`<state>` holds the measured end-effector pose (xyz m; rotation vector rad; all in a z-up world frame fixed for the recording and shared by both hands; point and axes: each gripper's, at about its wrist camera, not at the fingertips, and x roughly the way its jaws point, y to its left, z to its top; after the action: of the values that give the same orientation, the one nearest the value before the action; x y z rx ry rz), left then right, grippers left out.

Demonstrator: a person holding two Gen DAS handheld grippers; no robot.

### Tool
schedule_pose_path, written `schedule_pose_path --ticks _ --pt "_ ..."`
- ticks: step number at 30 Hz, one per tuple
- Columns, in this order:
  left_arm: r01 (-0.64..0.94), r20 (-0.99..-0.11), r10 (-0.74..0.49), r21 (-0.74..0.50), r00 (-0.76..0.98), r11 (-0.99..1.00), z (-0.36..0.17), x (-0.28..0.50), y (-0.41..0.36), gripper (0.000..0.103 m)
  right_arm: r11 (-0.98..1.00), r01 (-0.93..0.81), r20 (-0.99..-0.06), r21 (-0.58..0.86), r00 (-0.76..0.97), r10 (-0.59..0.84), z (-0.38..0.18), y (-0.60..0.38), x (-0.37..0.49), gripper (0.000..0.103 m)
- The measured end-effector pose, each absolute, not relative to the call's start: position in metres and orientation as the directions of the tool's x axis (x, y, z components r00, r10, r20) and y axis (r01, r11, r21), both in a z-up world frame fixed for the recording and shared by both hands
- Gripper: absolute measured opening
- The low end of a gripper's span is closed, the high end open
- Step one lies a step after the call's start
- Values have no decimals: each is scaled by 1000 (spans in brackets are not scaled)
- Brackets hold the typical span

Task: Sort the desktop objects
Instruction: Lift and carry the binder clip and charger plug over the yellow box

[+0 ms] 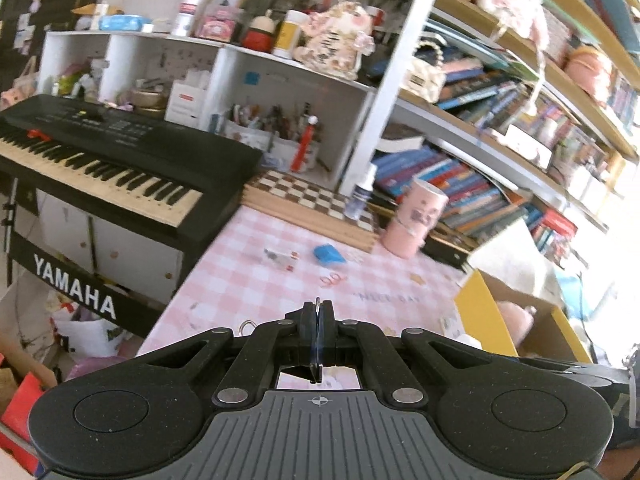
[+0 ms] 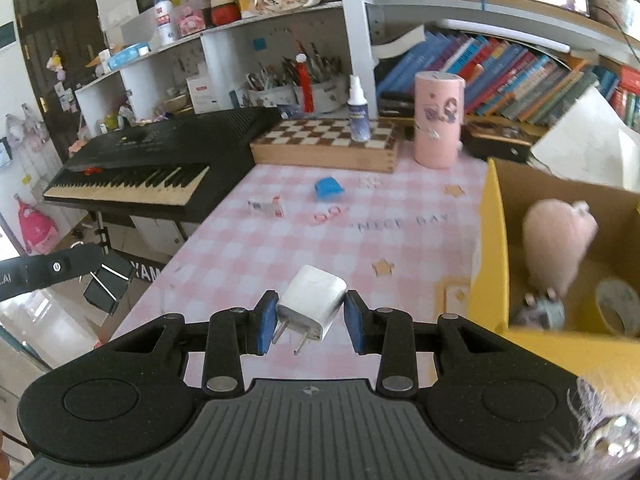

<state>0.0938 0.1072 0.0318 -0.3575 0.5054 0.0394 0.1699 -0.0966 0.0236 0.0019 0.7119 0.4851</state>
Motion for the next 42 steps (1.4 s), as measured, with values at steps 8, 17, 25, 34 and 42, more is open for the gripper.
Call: schedule_pose_path --ticks 8,17,25,34,42 --pt "-24 -505 -158 -335 848 942 25 60 95 0 920 -351 -641 172 669 375 16 -110 113 33" --pt "117 -519 -304 -363 799 925 15 40 73 0 964 -206 -668 166 696 263 8 -141 56 33" --pt "251 -507 -424 -376 750 892 16 38 41 0 987 -62 -674 151 724 149 13 -174 32 33" --pt "335 -516 -500 -383 695 861 12 45 1 0 989 36 -696 147 714 77 7 -212 14 33" --pt "374 -533 -520 -364 668 853 14 57 -34 0 983 83 -713 163 699 59 3 -247 20 33"
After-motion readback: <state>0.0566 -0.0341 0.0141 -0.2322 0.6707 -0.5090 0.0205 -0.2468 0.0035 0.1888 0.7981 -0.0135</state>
